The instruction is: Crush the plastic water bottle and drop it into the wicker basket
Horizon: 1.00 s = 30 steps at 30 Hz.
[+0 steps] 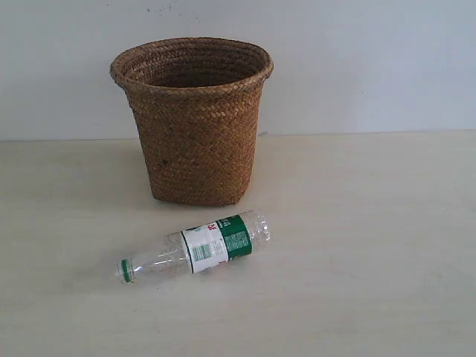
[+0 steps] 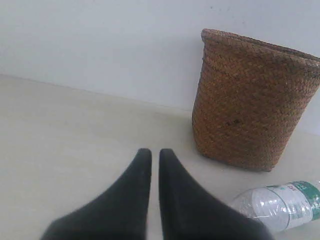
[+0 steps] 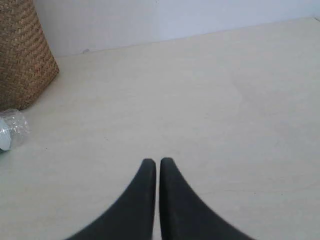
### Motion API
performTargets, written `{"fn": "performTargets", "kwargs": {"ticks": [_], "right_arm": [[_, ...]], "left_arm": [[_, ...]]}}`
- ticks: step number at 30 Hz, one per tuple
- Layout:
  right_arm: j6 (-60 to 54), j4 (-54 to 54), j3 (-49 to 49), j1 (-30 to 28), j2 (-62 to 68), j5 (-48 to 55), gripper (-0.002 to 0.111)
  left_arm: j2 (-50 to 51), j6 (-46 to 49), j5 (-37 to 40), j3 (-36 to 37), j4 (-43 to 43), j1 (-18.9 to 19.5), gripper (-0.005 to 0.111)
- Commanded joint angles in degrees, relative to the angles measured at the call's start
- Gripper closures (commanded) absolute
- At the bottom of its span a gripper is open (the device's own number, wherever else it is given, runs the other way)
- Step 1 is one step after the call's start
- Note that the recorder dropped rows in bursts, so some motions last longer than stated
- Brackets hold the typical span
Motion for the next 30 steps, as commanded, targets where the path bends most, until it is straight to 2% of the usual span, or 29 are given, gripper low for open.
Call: {"fn": "performTargets", "kwargs": {"ticks": [1,19,22,26,30], "right_arm": [[-0.11,-0.5,-0.01,-0.36,-0.27,-0.05,0.108],[-0.11,-0.5,-0.01,-0.36,-0.27,-0.05,0.108],[-0.11,-0.5,-0.01,-0.36,-0.27,-0.05,0.108],[-0.11,-0.5,-0.01,-0.36,-0.27,-0.05,0.108],[-0.11,-0.5,-0.01,-0.36,-0.27,-0.05,0.108]], "left_arm": [[-0.22,-0.25,-0.39,0.14,0.02,0.24,0.101],[-0.22,-0.25,-0.53,0.14,0.02,0.24,0.101],[-0.22,-0.6,-5.65,0.14,-0.8,0.24,0.101],[-0.22,-6.31,-9.63,0.14,-8.92,0.24,0.101],[-0.22,-8.17,-17.28,0.14,-10.1,0.11,0.101]]}}
